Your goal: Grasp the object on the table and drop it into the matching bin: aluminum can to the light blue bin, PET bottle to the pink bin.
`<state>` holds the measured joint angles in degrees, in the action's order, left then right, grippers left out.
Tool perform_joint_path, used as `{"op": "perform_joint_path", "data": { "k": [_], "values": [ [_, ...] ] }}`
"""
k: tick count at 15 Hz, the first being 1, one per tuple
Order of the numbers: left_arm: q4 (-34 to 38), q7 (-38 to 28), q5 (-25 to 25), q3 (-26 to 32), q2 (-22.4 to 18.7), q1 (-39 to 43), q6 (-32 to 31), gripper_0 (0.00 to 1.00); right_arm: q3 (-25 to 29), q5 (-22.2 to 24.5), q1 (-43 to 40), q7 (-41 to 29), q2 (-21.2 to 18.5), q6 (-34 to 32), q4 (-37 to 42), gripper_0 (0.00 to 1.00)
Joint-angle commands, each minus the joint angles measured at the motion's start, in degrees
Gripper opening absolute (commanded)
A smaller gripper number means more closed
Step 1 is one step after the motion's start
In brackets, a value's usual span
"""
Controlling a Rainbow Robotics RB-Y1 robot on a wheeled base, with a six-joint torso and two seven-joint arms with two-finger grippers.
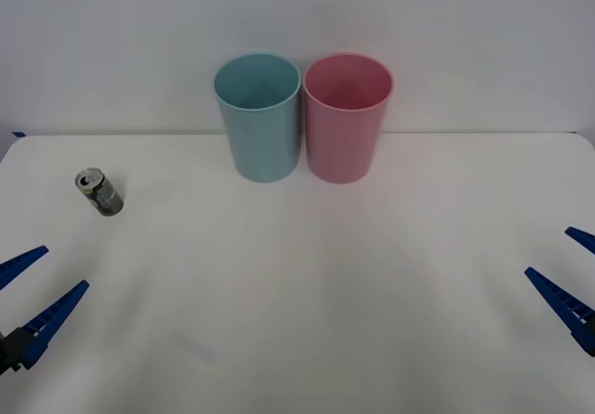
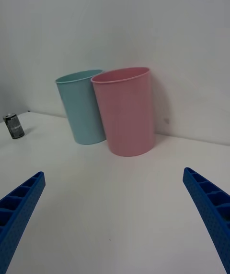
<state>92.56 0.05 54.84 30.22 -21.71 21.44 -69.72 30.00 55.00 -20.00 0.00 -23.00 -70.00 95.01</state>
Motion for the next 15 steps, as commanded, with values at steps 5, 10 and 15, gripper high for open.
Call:
{"op": "perform_joint_path", "data": {
  "k": [5, 10, 15],
  "values": [
    [-0.01, 1.53, -3.69, 0.01, 0.00, 4.14, 7.85, 1.00, 0.00, 0.00, 0.00, 0.00, 0.00, 0.00, -0.01, 1.00],
    [-0.01, 6.01, -6.50, -0.43, 0.00, 7.66, 17.08, 1.00, 0.00, 0.00, 0.00, 0.00, 0.00, 0.00, -0.01, 1.00],
    [-0.01, 7.68, -5.53, -3.24, 0.00, 7.57, 25.78, 1.00, 0.00, 0.00, 0.00, 0.00, 0.00, 0.00, -0.01, 1.00]
  ]
}}
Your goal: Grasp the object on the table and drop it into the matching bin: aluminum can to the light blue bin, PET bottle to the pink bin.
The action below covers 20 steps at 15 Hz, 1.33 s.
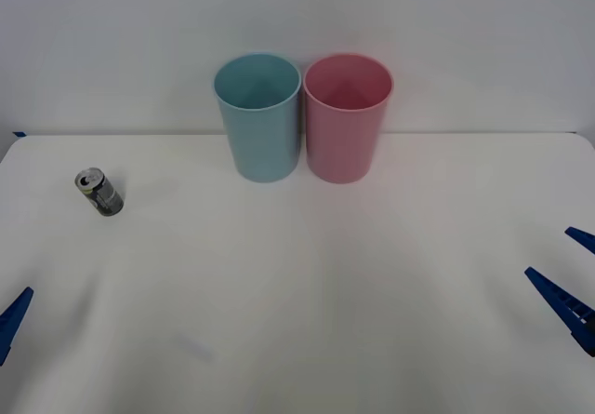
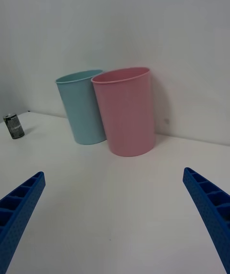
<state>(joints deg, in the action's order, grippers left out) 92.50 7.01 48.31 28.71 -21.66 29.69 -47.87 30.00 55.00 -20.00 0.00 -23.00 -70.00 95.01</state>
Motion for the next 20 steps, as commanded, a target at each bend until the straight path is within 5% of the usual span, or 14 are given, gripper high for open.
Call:
{"op": "perform_joint_path", "data": {
  "k": [1, 6, 20],
  "values": [
    [0.05, 0.99, 1.44, -2.61, 0.04, -1.21, 5.51, 1.00, 0.00, 0.00, 0.00, 0.00, 0.00, 0.00, -0.01, 1.00],
    [-1.36, 1.78, 1.61, -7.44, 0.74, -5.25, 14.74, 1.00, 0.00, 0.00, 0.00, 0.00, 0.00, 0.00, -0.01, 1.00],
    [-26.41, 4.51, 10.14, -8.41, 0.65, -31.97, 17.29, 1.00, 0.00, 0.00, 0.00, 0.00, 0.00, 0.00, -0.01, 1.00]
  ]
}}
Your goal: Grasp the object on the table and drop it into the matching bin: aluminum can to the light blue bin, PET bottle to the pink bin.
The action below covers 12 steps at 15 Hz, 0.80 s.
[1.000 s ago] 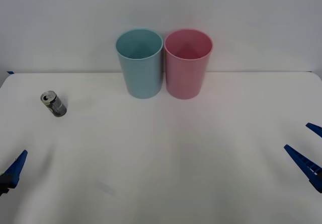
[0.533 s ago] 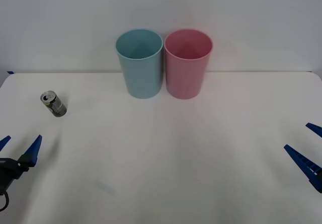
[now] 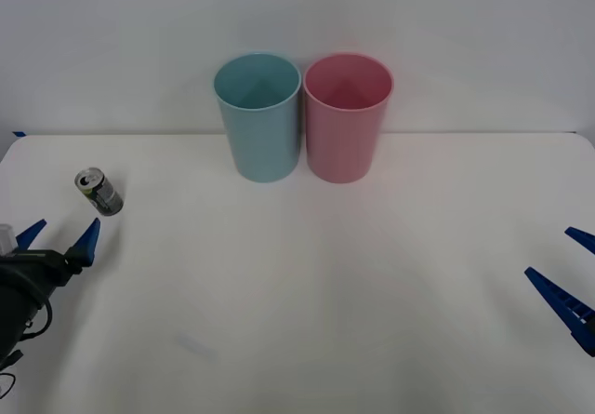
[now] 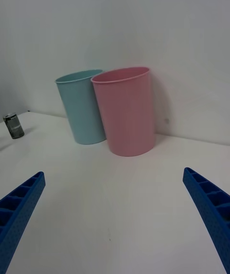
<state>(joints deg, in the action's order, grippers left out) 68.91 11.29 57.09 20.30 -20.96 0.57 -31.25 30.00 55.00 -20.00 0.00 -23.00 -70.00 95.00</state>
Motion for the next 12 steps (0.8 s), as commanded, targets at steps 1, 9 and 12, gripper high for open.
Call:
{"op": "perform_joint_path", "data": {
  "k": [1, 9, 12],
  "values": [
    [-4.05, 0.13, 2.15, 0.00, -0.05, -4.17, 1.01, 1.00, 0.00, 0.00, 0.00, 0.00, 0.00, 0.00, 0.00, 1.00],
    [-15.04, 0.22, 7.24, 0.00, 0.04, -14.98, 3.03, 1.00, 0.00, 0.00, 0.00, 0.00, 0.00, 0.00, 0.00, 1.00],
    [-17.23, 0.22, 8.56, -0.26, -0.05, -17.88, 5.49, 1.00, 0.00, 0.00, 0.00, 0.00, 0.00, 0.00, 0.00, 1.00]
  ]
}}
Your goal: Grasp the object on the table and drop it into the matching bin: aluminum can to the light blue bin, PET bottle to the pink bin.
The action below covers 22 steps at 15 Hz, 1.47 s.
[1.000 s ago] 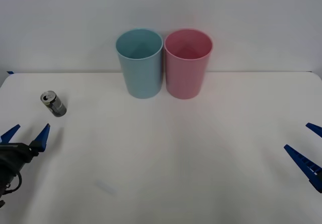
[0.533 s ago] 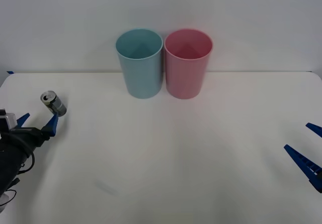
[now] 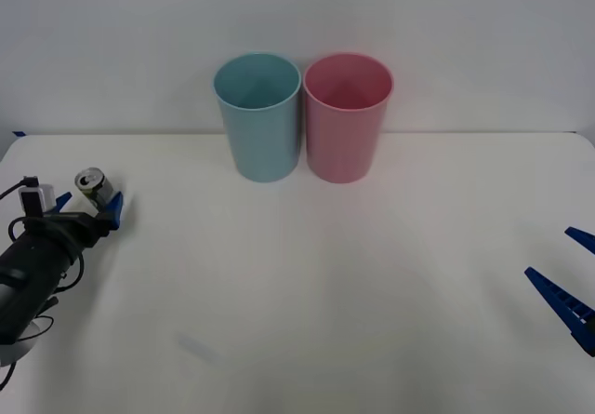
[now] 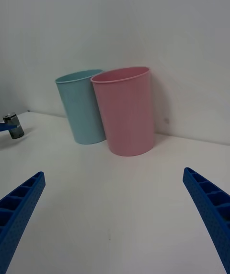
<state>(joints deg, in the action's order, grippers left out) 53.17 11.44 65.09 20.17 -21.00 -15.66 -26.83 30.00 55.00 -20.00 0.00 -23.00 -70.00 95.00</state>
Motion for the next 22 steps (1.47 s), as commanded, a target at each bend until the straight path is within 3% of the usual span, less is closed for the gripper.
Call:
{"op": "perform_joint_path", "data": {
  "k": [1, 9, 10, 11, 12, 13, 22],
  "values": [
    [-2.90, 0.16, 1.00, -0.04, -0.01, -2.88, 1.08, 1.00, 0.00, 0.00, 0.00, 0.00, 0.00, 0.00, 0.00, 1.00],
    [-4.30, 0.25, 3.02, -0.66, 0.43, -5.17, 2.66, 1.00, 0.00, 0.00, 0.00, 0.00, 0.00, 0.00, 0.00, 1.00],
    [-4.21, 0.25, 3.02, -0.75, 0.43, -5.17, 2.66, 0.94, 0.00, 0.00, 0.00, 0.00, 0.00, 0.00, 0.00, 1.00],
    [-4.21, 0.42, 3.11, -0.75, 0.43, -5.17, 2.66, 0.33, 0.00, 0.00, 0.00, 0.00, 0.00, 0.00, 0.00, 1.00],
    [-4.21, 0.42, 3.29, -0.75, 0.43, -5.17, 2.66, 0.14, 0.00, 0.00, 0.00, 0.00, 0.00, 0.00, 0.00, 1.00],
    [-4.30, 0.60, 3.64, -0.75, 0.34, -5.17, 2.75, 0.02, 0.00, 0.00, 0.00, 0.00, 0.00, 0.00, 0.00, 1.00],
    [-3.95, 0.86, 2.41, 0.22, -0.10, -4.03, -1.12, 0.00, 0.00, 0.00, 0.00, 0.00, 0.00, 0.00, 0.00, 1.00]
  ]
}}
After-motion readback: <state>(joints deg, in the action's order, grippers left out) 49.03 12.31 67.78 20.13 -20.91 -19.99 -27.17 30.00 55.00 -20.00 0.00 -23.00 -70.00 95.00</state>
